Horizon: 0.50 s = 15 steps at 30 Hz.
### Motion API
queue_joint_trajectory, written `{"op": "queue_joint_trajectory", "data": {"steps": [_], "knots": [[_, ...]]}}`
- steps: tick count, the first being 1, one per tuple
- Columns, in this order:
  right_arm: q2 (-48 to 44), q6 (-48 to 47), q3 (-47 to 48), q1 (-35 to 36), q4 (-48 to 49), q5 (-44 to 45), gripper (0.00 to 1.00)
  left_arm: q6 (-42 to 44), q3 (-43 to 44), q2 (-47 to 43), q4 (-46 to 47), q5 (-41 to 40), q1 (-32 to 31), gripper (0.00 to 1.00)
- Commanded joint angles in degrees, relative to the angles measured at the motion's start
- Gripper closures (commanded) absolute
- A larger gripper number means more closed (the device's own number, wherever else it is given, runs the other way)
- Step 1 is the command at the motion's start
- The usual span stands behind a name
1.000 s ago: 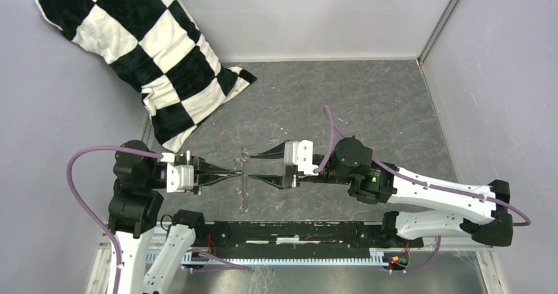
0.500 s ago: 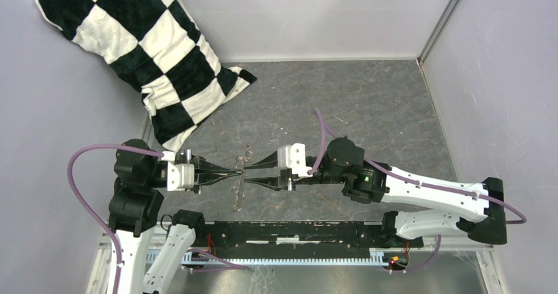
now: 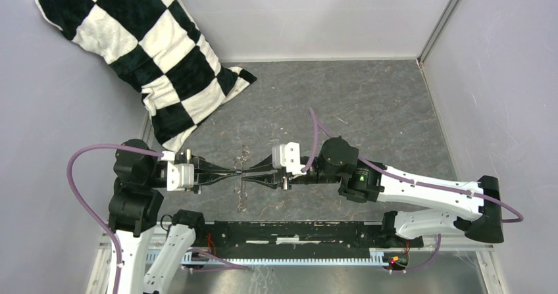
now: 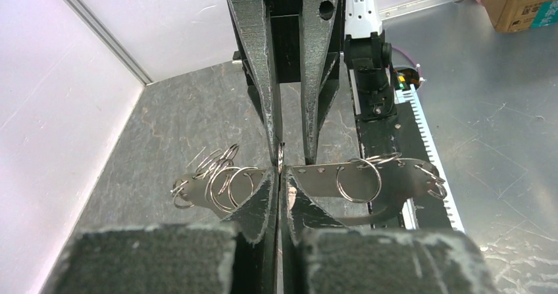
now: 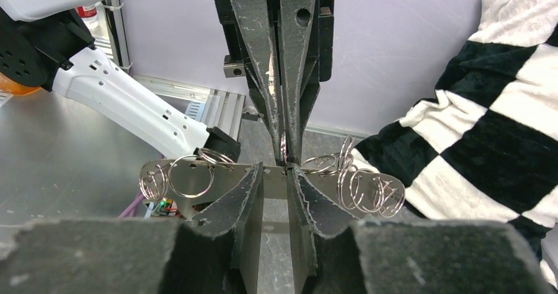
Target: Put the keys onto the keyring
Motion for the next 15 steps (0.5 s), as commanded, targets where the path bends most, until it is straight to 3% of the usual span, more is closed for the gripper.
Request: {"op": "queue_joint_trajectory", "data": {"steps": [1,15], "knots": [[1.1,1.4,2.4,0.3,2.0,-0.5,0.77,1.0,0.8,0.0,2.0,0.8,0.1,0.98],[1.6,1.1,3.9,0.3,1.6,-1.0,0.77,1.0,-0.3,-0.9,1.8,2.0,0.1,0.98]]}}
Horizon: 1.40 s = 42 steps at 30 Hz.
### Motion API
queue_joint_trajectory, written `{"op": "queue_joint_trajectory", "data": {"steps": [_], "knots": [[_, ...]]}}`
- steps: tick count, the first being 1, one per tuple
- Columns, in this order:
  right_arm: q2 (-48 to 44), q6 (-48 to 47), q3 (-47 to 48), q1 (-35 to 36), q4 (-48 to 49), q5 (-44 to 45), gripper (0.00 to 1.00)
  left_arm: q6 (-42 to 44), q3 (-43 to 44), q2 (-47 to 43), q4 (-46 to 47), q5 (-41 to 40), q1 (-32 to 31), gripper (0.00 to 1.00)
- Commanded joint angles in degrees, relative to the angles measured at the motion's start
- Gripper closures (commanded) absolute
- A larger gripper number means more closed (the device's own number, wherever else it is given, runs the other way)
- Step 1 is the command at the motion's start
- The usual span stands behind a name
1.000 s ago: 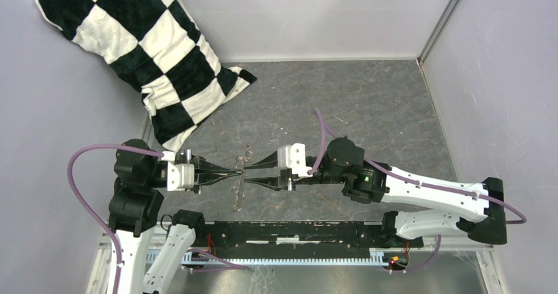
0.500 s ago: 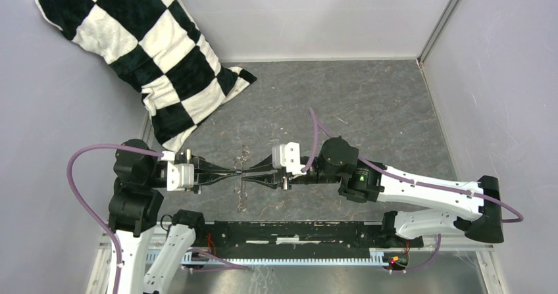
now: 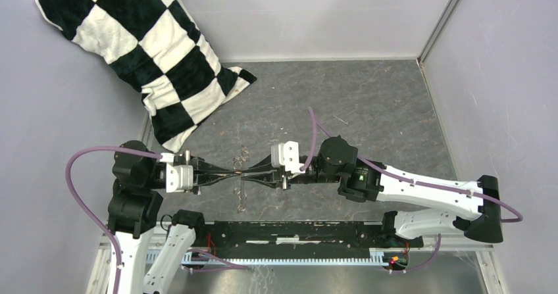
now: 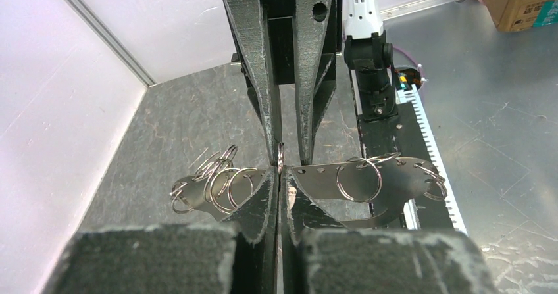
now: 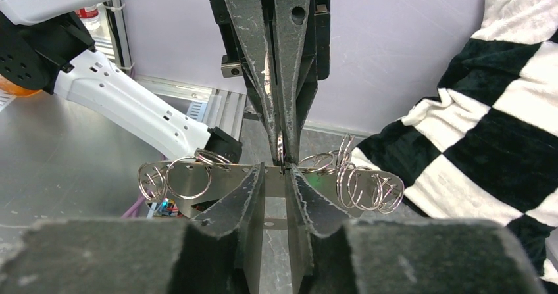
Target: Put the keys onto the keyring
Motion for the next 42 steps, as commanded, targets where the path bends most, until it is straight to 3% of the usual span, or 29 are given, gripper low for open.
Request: {"op": "queue_joint_trajectory", "data": {"steps": [1,5,7,12,16,23,32,42], "knots": [[1.2,0.5,3.7,0.3,1.6,-1.4,0.8,1.2,-0.5,-0.5,1.6,1.9,0.1,0.98],[1.6,0.4,4.7,0.4,0.0,-1.7,0.99,5.5,-1.0,-0.7,-2.2,0.3,0.1,0.98],[2.1,0.3,5.7,0.4,-1.7,-1.2,0.99,6.5,-1.1,-0.7,-3.2,-0.3,0.1,0.97],[3.0,-2.3,8.9,0.5,-9.6,1.1,0.99,6.5,-1.2,-0.8,-3.3,-2.1,0.1,0.66],[3.4,-6.3,12.6,0.5,-19.0,3.6,0.99,10.7,0.1,-0.4,-8.8,-4.8,0.1,0.6],[8.2,-11.9,22.1,0.9,-34.3,7.3,0.99,24.6,4.3,2.6,-23.7,-7.3,0.1,0.58],[11.4,-14.7,27.3,2.0,-41.7,11.7,0.99,35.4,8.1,4.9,-32.7,-12.1,0.1,0.6],[17.1,-13.6,35.4,3.7,-47.2,11.5,0.99,38.6,6.7,4.9,-33.7,-10.4,0.1,0.69]]}}
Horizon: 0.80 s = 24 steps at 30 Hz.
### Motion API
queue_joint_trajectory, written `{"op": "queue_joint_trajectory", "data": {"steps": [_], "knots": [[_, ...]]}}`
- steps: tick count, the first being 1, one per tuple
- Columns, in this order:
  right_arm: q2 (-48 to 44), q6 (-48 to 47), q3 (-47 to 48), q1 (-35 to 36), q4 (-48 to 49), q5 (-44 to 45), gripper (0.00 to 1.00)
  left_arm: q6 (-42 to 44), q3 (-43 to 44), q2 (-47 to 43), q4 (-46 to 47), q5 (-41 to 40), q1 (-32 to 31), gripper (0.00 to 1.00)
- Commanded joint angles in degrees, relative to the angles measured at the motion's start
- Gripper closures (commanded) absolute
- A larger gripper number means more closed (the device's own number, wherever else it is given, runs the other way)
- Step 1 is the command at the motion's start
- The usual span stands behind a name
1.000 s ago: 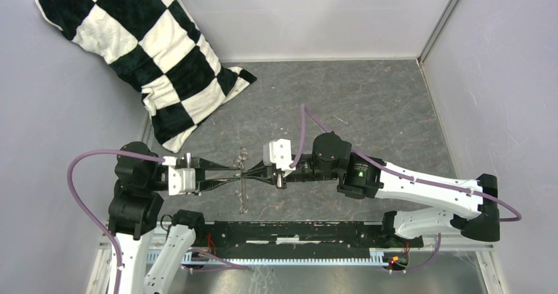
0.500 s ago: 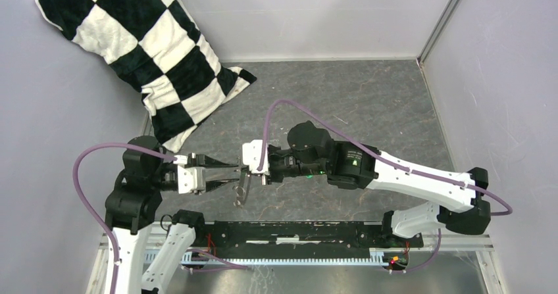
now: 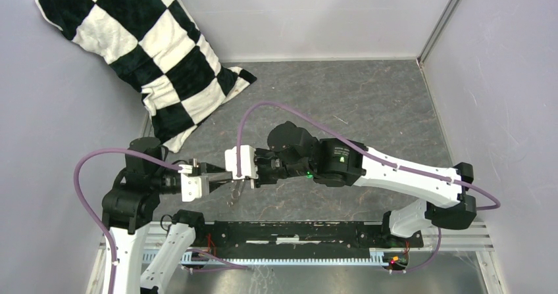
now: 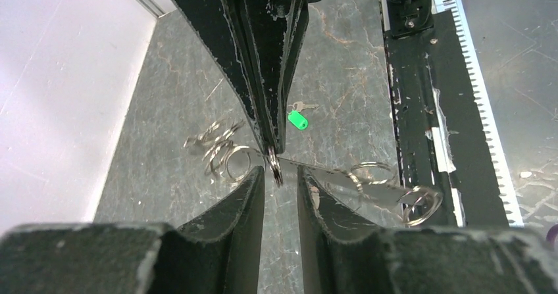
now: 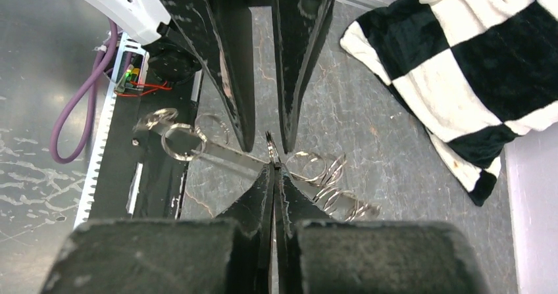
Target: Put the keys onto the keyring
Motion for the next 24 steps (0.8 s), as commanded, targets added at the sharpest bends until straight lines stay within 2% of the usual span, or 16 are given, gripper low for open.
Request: {"op": "queue_joint_trajectory", "data": {"steps": [1,9,17,24], "knots": [[2.2,0.1,5.7,1.1,-2.3,1.1,0.99,3.9,0.4,0.7,-1.4,0.5,0.1,0.7],[4.0,0.0,7.7,1.6,-4.2,2.5,0.99,3.7,0.7,-0.1,-1.5,-0.9,0.1,0.81],[4.7,0.1,7.8,1.7,-5.7,3.6,0.99,18.3,2.3,0.5,-12.8,-3.5,0.0,0.81],[6.1,1.8,7.8,1.8,-5.8,1.4,0.99,19.4,2.2,1.4,-13.4,-1.8,0.1,0.82]]}}
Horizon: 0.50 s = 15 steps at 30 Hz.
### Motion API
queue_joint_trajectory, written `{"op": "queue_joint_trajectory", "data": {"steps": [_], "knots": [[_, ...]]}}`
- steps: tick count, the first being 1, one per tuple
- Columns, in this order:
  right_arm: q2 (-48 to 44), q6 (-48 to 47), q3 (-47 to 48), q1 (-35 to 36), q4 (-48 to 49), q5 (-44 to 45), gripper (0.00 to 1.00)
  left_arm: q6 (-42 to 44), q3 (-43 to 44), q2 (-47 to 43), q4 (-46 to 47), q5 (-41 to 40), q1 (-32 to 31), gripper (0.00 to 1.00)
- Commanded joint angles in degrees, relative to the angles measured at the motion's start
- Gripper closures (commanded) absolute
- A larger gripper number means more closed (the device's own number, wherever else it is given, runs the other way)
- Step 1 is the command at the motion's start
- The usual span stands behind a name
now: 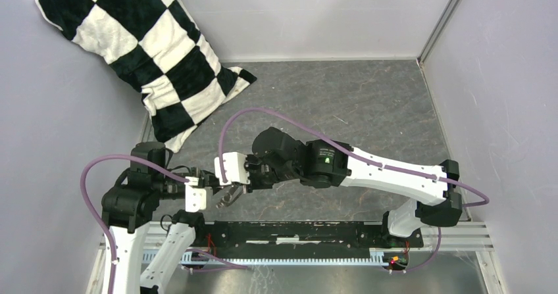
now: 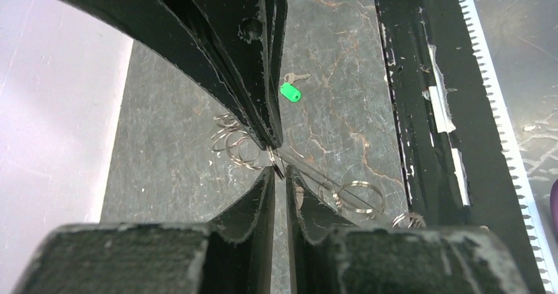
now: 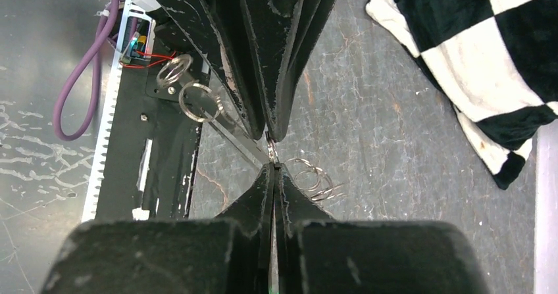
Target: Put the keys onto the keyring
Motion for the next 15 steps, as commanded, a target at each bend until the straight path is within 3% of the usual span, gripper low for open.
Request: {"op": "queue_joint_trajectory", "data": {"steps": [1,10,15], "knots": [[0.9,1.3,2.8,0.3,1.2,-1.1,0.99,4.2,1.4,0.9,-1.7,1.4,0.1,0.82],[2.6,2.1,4.1,0.3,1.5,-4.2,0.99,2.5,-0.7,-1.0,0.7,0.2,0.1,0.81],[2.2,2.1,2.9,0.3,2.5,-4.3,0.99,2.9,-0.7,-2.2,0.8,-2.5,0.1,0.74]]}}
